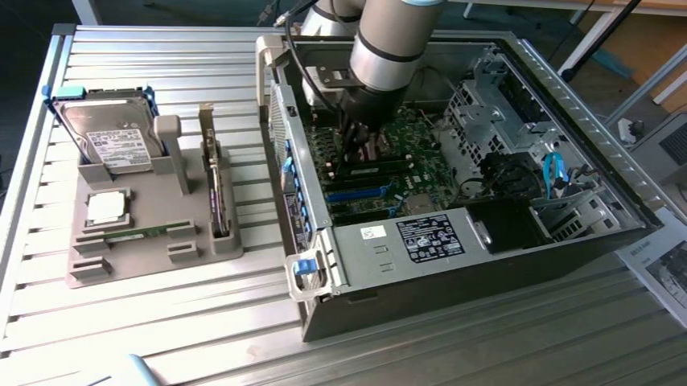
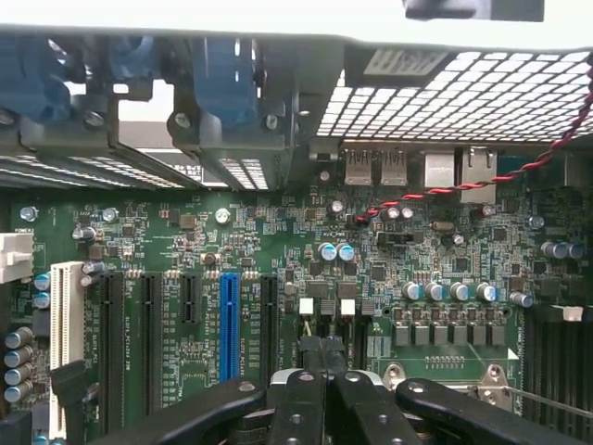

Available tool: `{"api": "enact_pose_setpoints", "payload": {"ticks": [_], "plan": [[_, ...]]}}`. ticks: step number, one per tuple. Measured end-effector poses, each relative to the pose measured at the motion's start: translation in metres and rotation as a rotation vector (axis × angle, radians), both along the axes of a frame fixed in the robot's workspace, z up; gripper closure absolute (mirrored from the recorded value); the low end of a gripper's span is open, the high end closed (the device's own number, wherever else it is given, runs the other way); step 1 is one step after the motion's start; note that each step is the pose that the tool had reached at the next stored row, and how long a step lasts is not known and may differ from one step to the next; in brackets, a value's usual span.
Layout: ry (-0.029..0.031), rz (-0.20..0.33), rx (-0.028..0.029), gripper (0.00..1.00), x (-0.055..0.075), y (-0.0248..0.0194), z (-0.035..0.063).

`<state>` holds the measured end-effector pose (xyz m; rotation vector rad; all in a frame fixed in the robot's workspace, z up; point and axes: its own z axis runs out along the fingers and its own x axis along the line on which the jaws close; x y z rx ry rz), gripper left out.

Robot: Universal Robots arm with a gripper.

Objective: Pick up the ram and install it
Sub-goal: 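Press down the ram until it locks into place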

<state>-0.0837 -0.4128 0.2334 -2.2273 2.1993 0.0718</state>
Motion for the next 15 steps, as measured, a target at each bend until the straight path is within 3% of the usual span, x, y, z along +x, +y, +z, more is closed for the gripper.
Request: {"api": "enact_pose_setpoints", "payload": {"ticks": [8,10,12,15], "plan": [[-0.0001,0.000,0.0005,0.90,0.000,0.0000,-0.0031],[-0.0030,0.000,0.0032,0.90,0.000,0.0004,0.0012],[-0.0021,0.000,0.0009,0.90,0.000,0.0001,0.0244],[-0.0021,0.000,0.0009,0.90,0.000,0.0001,0.0496]]}}
